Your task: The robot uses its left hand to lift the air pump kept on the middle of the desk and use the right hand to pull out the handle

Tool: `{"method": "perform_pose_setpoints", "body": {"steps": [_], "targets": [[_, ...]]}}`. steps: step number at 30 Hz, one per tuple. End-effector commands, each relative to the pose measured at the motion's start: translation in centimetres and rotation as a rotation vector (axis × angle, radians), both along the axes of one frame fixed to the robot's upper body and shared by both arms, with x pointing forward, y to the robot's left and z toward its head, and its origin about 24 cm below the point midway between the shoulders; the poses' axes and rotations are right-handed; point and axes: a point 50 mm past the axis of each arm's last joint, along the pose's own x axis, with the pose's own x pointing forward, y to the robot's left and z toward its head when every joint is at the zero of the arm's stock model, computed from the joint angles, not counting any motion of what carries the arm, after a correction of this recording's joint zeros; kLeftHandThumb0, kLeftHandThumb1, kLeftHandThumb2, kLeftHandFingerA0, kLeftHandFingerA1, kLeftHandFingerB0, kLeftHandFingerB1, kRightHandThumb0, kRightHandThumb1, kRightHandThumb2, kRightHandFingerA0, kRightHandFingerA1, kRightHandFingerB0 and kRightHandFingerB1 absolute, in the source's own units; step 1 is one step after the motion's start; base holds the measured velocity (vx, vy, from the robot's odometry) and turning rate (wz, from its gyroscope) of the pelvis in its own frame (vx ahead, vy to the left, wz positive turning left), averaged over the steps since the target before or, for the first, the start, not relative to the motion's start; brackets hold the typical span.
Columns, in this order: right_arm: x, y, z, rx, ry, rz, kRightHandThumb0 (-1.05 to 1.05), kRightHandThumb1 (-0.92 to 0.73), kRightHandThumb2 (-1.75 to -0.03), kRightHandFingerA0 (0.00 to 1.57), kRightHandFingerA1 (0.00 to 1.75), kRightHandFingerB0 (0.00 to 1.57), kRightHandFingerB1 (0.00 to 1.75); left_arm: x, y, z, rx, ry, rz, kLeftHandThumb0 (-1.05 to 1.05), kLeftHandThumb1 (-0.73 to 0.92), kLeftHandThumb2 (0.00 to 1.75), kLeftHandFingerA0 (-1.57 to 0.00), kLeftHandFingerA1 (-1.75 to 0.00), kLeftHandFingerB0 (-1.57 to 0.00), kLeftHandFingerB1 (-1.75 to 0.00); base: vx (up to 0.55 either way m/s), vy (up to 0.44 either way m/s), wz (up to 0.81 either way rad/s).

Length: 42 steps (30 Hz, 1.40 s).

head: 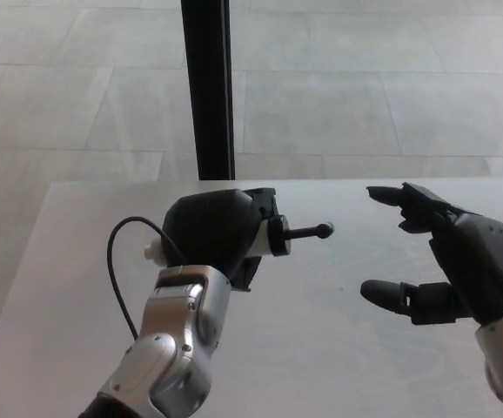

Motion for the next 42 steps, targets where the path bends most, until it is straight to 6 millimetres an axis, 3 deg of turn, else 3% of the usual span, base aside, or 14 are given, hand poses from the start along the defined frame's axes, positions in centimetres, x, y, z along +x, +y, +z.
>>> {"method": "perform_pose_setpoints", "body": {"steps": [1, 3, 9, 10, 11, 13, 20, 21, 27, 28, 38, 40, 41, 42], "targets": [[0.1, 0.0, 0.5, 0.007, -0.084, -0.043, -0.35, -0.59, -0.57, 0.66, 0.7, 0.46, 0.4, 0.2, 0.3, -0.3, -0.001, 0.048, 0.046, -0.23, 0.49, 1.17, -1.25, -1.43, -0.97, -1.22, 0.0, 0.0, 0.0], [0.1, 0.1, 0.8, 0.012, -0.116, -0.059, -0.34, -0.6, -0.58, 0.68, 0.72, 0.46, 0.42, 0.1, 0.2, -0.7, 0.0, 0.063, 0.049, -0.16, 0.46, 1.22, -0.96, -1.69, -0.89, -1.2, 0.0, 0.0, 0.0], [0.1, 0.7, 1.5, 0.01, -0.227, -0.062, -0.33, -0.59, -0.57, 0.74, 0.78, 0.49, 0.44, -0.2, -0.6, -1.5, 0.009, 0.109, 0.041, -0.15, 0.47, 1.23, -0.98, -1.72, -0.89, -1.22, 0.0, 0.0, 0.0], [0.2, 0.8, 1.4, -0.011, -0.245, -0.065, -0.34, -0.6, -0.58, 0.74, 0.81, 0.48, 0.45, -0.3, -0.9, -1.5, 0.018, 0.1, 0.02, -0.2, 0.54, 1.21, -1.24, -1.34, -0.95, -1.09, 0.0, 0.0, 0.0], [0.2, 0.8, 1.3, -0.027, -0.25, -0.073, -0.35, -0.61, -0.58, 0.73, 0.81, 0.47, 0.45, -0.2, -1.1, -1.4, 0.021, 0.119, 0.016, -0.19, 0.51, 1.22, -0.99, -1.69, -0.89, -1.23, 0.0, 0.0, 0.0], [0.2, 0.9, 1.3, -0.025, -0.28, -0.076, -0.33, -0.59, -0.57, 0.74, 0.82, 0.5, 0.46, -0.3, -1.4, -1.3, 0.017, 0.135, 0.011, -0.21, 0.59, 1.11, -0.95, -1.75, -0.79, -1.51, 0.0, 0.0, 0.0], [0.3, 1.0, 1.3, -0.01, -0.281, -0.074, -0.34, -0.61, -0.57, 0.73, 0.86, 0.53, 0.46, -0.4, -2.3, -0.9, 0.068, 0.137, -0.01, -0.25, 0.65, 0.83, -0.89, -1.75, -0.69, -1.56, 0.0, 0.0, 0.0], [0.3, 1.0, 1.3, -0.008, -0.284, -0.075, -0.35, -0.45, -0.88, 0.78, 0.88, 0.46, 0.61, -0.4, -2.3, -0.8, 0.066, 0.136, -0.014, -0.28, 0.74, 0.74, -0.88, -1.74, -0.72, -1.48, 0.0, 0.0, 0.0], [0.2, 1.2, 1.2, 0.033, -0.262, -0.063, -0.36, -0.46, -0.89, 0.77, 0.88, 0.49, 0.62, 0.1, -2.6, 0.2, 0.058, 0.152, -0.025, -0.38, 0.79, 0.71, -0.79, -1.61, -0.74, -1.2, 0.0, 0.0, 0.0], [0.2, 1.3, 1.2, 0.036, -0.259, -0.064, -0.36, -0.61, -0.58, 0.74, 0.88, 0.56, 0.48, 0.2, -2.7, 0.3, 0.063, 0.157, -0.026, -0.4, 0.82, 0.71, -0.78, -1.62, -0.72, -1.2, 0.0, 0.0, 0.0], [0.3, 1.1, 1.3, 0.075, -0.249, -0.051, -0.34, -0.58, -0.57, 0.75, 0.86, 0.64, 0.46, 0.9, -2.9, 1.5, 0.091, 0.157, -0.004, -0.46, 0.89, 0.68, -0.8, -1.69, -0.64, -1.33, 0.0, 0.0, 0.0], [0.3, 1.2, 1.3, 0.084, -0.261, -0.044, -0.33, -0.59, -0.57, 0.77, 0.92, 0.67, 0.47, 1.0, -2.9, 1.7, 0.083, 0.169, 0.001, -0.51, 0.92, 0.67, -0.79, -1.5, -0.64, -1.18, 0.0, 0.0, 0.0], [0.3, 1.2, 1.4, 0.09, -0.264, -0.041, -0.33, -0.61, -0.58, 0.78, 1.01, 0.68, 0.49, 1.0, -3.0, 1.8, 0.091, 0.167, -0.003, -0.53, 0.75, 1.13, -0.9, -1.17, -0.73, -0.95, 0.0, 0.0, 0.0], [0.3, 1.2, 1.4, 0.09, -0.266, -0.039, -0.35, -0.63, -0.59, 0.79, 1.03, 0.68, 0.52, 1.0, -3.0, 1.8, 0.125, 0.165, -0.006, -0.54, 0.92, 0.68, -0.79, -1.4, -0.66, -0.97, 0.0, 0.0, 0.0]]}}
